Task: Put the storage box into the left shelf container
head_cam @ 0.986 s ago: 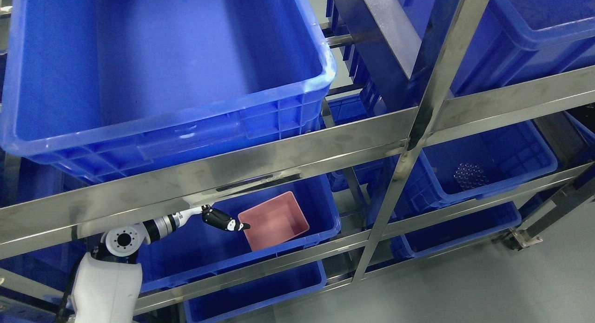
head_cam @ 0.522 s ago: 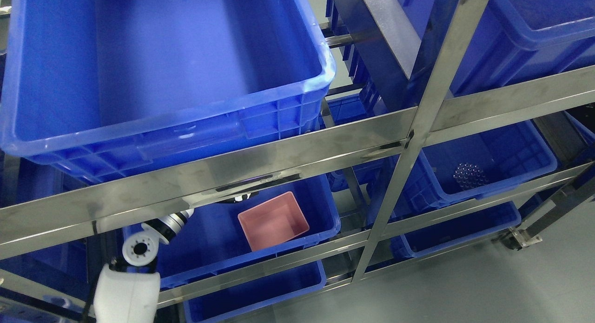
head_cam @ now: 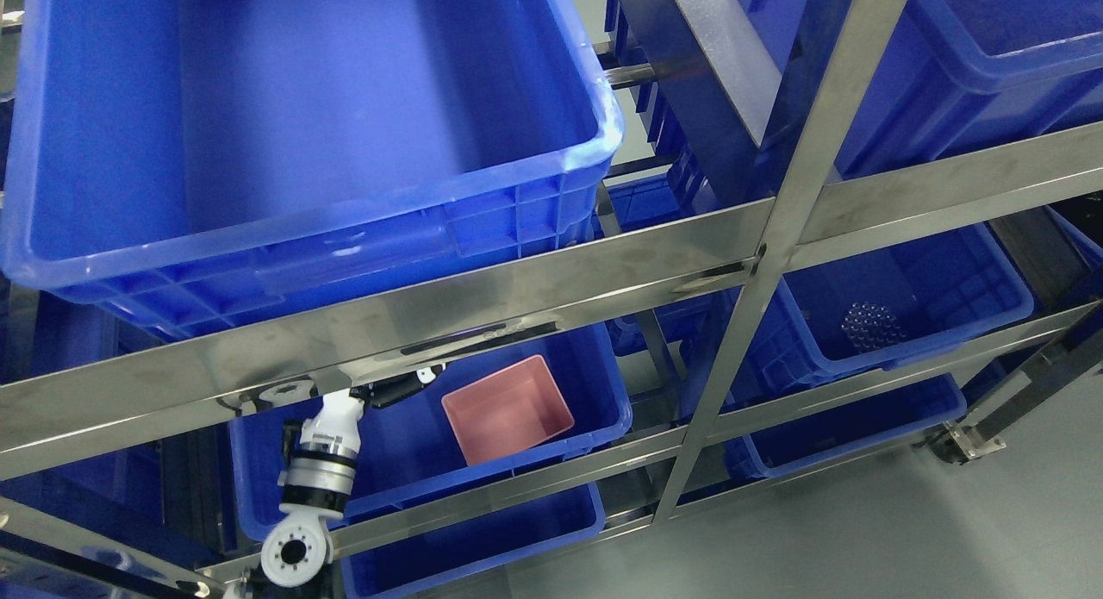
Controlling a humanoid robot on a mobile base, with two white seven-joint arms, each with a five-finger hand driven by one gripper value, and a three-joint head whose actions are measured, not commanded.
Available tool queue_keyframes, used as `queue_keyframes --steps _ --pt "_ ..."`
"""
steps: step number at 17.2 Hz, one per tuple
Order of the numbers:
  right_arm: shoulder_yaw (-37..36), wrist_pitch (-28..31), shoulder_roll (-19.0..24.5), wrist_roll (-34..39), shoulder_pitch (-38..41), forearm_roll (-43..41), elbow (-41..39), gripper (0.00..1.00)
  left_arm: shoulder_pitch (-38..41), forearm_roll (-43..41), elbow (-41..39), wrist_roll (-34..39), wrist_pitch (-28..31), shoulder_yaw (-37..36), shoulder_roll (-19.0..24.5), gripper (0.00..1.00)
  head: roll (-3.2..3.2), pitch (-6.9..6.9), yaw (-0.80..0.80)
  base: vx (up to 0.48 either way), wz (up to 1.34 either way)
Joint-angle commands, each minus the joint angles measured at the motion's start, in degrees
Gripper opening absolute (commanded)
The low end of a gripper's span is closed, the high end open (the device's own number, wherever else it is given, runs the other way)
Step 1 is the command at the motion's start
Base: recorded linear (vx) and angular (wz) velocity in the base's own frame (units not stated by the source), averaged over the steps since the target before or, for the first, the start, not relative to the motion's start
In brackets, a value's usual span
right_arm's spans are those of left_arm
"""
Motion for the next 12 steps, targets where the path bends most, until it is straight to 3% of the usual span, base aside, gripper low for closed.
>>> queue_keyframes --steps 1,6,12 --pt "-0.26 -0.02 -1.00 0.01 0.70 0.09 -1.00 1.00 6.88 3.79 -10.80 0.61 -0.07 -0.16 -0.11 0.99 0.00 0.00 0.00 0.000 0.00" --pt "-0.26 -0.02 -1.00 0.01 0.70 0.09 -1.00 1.00 9.07 3.89 -10.80 0.25 -3.57 5.20 -0.11 0.99 0.00 0.00 0.00 0.000 0.00" --pt "-0.26 -0.02 -1.00 0.01 0.70 0.09 -1.00 1.00 10.57 5.11 -10.72 0.34 -2.36 7.93 -0.11 0.99 0.00 0.00 0.00 0.000 0.00"
